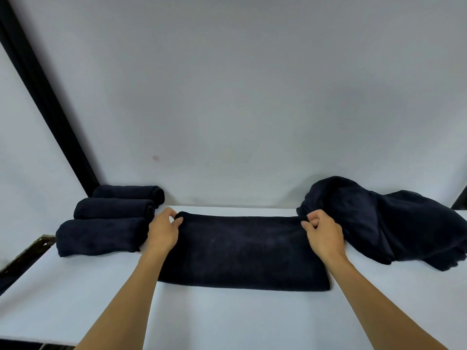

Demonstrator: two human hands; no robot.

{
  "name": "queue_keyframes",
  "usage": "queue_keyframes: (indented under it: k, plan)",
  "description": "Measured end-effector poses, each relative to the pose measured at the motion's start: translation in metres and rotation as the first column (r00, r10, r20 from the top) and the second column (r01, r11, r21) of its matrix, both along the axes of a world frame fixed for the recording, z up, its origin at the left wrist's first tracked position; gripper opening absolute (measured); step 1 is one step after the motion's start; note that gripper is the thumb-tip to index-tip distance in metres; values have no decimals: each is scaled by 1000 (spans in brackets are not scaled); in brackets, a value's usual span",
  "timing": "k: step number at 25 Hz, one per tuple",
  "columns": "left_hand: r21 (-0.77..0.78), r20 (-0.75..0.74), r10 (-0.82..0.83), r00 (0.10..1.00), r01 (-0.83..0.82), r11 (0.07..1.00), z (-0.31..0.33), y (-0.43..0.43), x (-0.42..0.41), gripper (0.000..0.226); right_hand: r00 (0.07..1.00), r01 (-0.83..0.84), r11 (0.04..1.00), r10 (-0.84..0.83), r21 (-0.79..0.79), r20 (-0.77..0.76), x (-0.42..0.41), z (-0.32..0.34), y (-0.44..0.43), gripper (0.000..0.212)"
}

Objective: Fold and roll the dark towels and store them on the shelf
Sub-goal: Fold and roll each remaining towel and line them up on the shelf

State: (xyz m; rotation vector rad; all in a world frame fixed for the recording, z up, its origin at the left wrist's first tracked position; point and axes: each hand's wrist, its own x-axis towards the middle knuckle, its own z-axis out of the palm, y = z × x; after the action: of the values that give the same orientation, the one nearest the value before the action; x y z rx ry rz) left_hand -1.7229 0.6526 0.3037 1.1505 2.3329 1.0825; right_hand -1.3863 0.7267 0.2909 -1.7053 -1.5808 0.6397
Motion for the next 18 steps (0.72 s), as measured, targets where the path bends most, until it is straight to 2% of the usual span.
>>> queue_keyframes:
  k: [2,4,6,7,8,10,11,12,15,17,18]
  plan:
    - [-16,-58,-8,998,7,1000,1,-2,0,20,990,-18,1000,20,-15,140,-2,1,-1,22]
    - [39,-313,-23,950,38,999,-1,-3,8,26,917,-42,989,-18,141,398,-6,5,-6,29]
    - [78,-495,-144,857,208,975,-2,1,33,33,876,-177,911,-27,373,482,-27,15,-14,31]
    - [19,-494,-268,827,318,948,-5,5,49,38,879,-269,888,68,373,471,-43,21,-20,33]
    - [-77,-457,-393,798,405,911,-10,8,64,44,859,-383,878,223,288,461,-62,23,-26,37]
    - [-255,-439,-520,732,454,854,-25,9,74,53,715,-547,837,465,4,522,-92,4,-36,49]
    - [-306,-466,-528,710,430,849,-30,7,65,55,626,-571,815,510,-99,590,-95,-7,-35,53]
    - [-329,-489,-514,705,396,857,-33,4,53,56,580,-572,808,522,-144,625,-88,-13,-28,56]
    - [-354,-479,-474,739,331,875,-35,-2,19,57,568,-507,839,499,-200,654,-48,-15,6,53]
    - [-268,-525,-363,770,255,929,-31,-2,14,54,608,-442,872,463,-209,645,-29,-11,25,48]
    - [-165,-620,-302,724,256,953,-26,-5,20,53,621,-442,882,434,-165,652,-24,-10,29,45]
